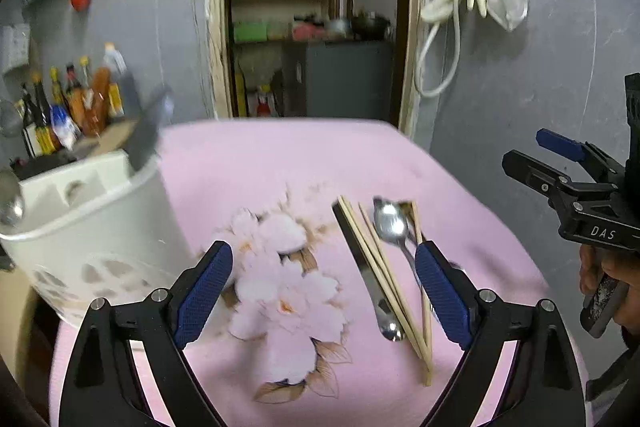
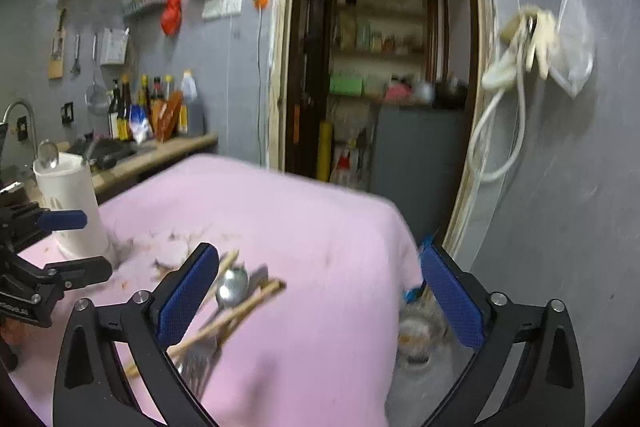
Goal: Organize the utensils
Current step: 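Move both tools back over the utensil pile on the tablecloth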
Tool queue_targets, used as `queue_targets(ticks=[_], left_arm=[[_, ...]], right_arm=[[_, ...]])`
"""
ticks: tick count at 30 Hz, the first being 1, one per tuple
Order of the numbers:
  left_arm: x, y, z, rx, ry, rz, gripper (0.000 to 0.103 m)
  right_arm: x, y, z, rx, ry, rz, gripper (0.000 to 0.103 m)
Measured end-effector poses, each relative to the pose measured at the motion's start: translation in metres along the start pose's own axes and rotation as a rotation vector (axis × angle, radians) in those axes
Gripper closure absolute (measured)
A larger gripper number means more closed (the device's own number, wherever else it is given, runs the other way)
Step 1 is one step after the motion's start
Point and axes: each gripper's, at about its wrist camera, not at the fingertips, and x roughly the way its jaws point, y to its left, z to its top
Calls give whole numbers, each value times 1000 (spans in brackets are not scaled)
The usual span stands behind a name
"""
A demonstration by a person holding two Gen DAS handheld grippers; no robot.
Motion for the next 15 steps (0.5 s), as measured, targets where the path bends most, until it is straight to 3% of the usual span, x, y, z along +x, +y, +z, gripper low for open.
queue_targets(ticks=[5,9,15], left_arm=[[28,1,-2,-11,134,-53,47],[52,8,-1,-64,239,-109,65],[71,10,-4,-89,328,-150,71]], right_arm=[[14,-5,-18,8,108,53,29],[19,-1,-29,2,174,96,37],[19,11,-41,-30,245,173,38]])
